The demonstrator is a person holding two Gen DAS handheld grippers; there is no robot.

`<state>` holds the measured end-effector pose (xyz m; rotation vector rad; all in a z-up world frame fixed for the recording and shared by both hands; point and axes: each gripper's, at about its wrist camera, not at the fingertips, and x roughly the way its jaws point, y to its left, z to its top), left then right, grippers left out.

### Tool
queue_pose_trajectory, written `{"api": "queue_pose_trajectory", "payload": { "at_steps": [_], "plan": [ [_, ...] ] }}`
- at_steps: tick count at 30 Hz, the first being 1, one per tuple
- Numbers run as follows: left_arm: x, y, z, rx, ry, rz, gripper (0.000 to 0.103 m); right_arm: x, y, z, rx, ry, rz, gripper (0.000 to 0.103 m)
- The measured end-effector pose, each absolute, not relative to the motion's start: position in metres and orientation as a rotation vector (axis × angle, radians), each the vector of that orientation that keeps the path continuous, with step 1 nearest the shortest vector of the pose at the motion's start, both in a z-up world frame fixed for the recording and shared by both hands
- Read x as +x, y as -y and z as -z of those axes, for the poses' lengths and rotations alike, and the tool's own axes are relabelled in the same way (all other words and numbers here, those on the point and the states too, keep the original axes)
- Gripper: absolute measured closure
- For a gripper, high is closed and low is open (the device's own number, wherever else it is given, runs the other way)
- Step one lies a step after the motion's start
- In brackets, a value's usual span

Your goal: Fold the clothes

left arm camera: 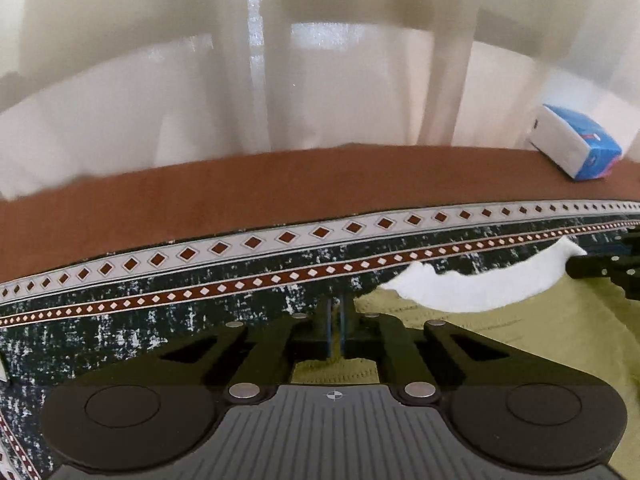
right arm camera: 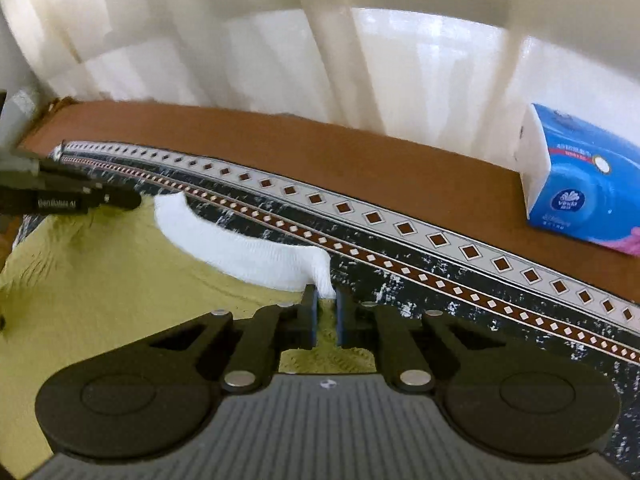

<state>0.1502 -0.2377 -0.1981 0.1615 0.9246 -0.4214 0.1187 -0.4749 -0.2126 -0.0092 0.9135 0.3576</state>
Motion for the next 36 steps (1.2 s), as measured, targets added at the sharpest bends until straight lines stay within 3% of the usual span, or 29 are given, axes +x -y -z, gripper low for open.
{"api": "queue_pose_trajectory", "payload": {
  "at_steps": [3,10,16,24,36],
  "plan": [
    [0.15,0.238,0.194,0.173,-0.929,0.399,0.061,0.117,0.479,0.209,0.006,-0.899,-0.342,0.072],
    [0.101,0.229,0.139,0.141,-0.864,0.5,0.047,0.062,0.509,0.148,0.124,-0.793,-0.266,0.058],
    [0.014,0.256,0.125,0.094,-0.908,0.75,0.044,-0.026,0.53,0.118,0.222,-0.783,-0.199,0.057],
    [-0.073,0.311,0.155,0.109,-1.04,0.915,0.044,-0.125,0.525,0.156,0.238,-0.935,-0.138,0.057],
    [-0.094,0.36,0.169,0.141,-1.114,0.717,0.044,-0.151,0.559,0.204,0.337,-0.985,-0.254,0.057]
  ]
}}
